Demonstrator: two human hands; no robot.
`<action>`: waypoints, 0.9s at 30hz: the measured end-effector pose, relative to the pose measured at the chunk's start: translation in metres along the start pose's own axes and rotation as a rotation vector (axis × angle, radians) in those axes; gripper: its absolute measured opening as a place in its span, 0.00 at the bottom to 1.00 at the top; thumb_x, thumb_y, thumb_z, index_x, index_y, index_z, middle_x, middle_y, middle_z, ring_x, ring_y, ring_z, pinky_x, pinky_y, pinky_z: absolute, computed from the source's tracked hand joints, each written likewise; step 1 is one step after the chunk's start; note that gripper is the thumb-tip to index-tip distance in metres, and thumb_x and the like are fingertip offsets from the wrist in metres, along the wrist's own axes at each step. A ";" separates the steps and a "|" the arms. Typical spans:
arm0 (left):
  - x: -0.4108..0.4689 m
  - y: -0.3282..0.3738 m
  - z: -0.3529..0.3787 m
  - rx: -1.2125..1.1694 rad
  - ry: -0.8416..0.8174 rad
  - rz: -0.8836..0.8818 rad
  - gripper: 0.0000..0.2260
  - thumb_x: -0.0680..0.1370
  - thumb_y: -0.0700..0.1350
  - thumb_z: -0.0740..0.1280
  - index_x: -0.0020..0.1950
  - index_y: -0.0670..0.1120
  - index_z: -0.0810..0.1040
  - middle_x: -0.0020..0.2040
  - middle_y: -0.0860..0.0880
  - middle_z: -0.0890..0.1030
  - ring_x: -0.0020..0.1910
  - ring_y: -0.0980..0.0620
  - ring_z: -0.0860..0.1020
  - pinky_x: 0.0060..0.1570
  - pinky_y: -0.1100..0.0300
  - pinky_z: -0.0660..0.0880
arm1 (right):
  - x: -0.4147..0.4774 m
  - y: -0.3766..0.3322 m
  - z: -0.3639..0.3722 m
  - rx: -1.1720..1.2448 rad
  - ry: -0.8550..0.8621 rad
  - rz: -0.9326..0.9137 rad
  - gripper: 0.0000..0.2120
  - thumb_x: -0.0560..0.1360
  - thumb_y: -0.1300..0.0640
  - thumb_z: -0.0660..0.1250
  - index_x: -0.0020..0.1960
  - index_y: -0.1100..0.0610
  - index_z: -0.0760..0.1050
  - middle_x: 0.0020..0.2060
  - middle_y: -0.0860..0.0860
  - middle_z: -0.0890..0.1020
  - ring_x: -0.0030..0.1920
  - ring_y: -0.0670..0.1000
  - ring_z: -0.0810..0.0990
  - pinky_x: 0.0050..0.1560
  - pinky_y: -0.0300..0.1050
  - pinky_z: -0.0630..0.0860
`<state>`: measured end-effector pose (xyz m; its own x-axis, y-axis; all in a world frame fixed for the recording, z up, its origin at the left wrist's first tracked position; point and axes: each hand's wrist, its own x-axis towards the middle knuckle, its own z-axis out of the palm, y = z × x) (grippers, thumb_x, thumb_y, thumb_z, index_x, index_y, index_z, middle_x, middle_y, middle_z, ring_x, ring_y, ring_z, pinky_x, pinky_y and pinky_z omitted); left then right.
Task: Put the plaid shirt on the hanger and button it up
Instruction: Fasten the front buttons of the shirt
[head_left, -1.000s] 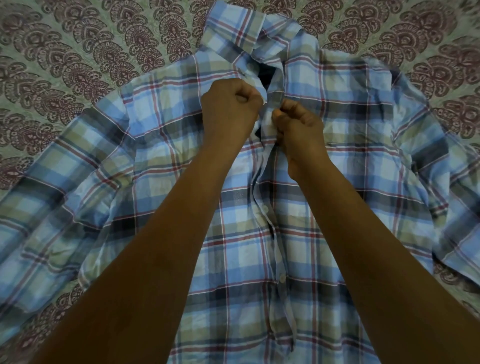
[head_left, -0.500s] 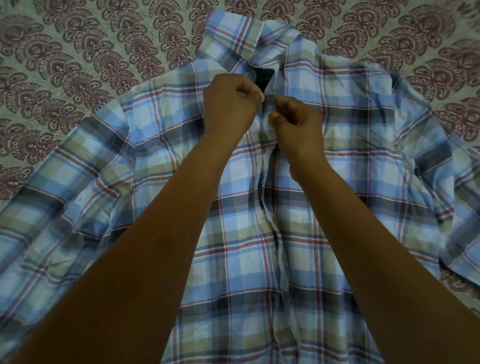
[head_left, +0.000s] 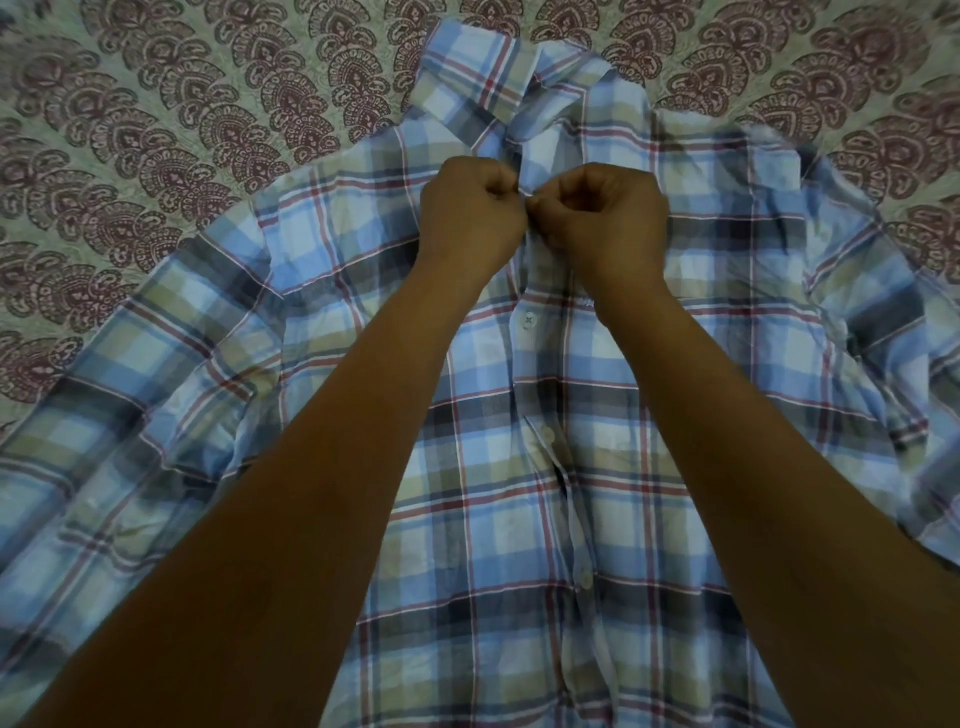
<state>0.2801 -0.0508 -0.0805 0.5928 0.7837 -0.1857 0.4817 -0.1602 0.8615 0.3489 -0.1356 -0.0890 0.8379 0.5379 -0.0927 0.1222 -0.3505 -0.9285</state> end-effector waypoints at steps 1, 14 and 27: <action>-0.002 0.001 0.000 -0.036 0.006 -0.049 0.08 0.70 0.36 0.61 0.33 0.38 0.76 0.40 0.31 0.79 0.43 0.35 0.80 0.47 0.41 0.78 | 0.000 0.001 0.003 -0.035 0.016 -0.009 0.06 0.69 0.62 0.70 0.34 0.55 0.78 0.31 0.50 0.81 0.35 0.49 0.81 0.42 0.46 0.80; 0.005 -0.013 0.012 -0.249 0.015 -0.302 0.08 0.74 0.39 0.68 0.36 0.47 0.75 0.49 0.40 0.82 0.48 0.43 0.82 0.51 0.48 0.80 | -0.012 0.022 0.021 -0.143 0.134 -0.125 0.05 0.72 0.59 0.69 0.41 0.61 0.80 0.36 0.55 0.83 0.37 0.50 0.81 0.42 0.45 0.79; -0.003 -0.034 0.023 -0.074 0.080 -0.089 0.07 0.76 0.37 0.64 0.39 0.45 0.71 0.37 0.50 0.76 0.43 0.50 0.76 0.43 0.62 0.75 | 0.008 0.016 0.011 0.183 -0.117 0.376 0.09 0.70 0.67 0.67 0.31 0.63 0.73 0.25 0.54 0.72 0.22 0.47 0.68 0.23 0.36 0.66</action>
<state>0.2766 -0.0615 -0.1205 0.4948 0.8388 -0.2273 0.4798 -0.0456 0.8762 0.3517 -0.1284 -0.1087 0.7387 0.4860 -0.4670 -0.2852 -0.4023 -0.8700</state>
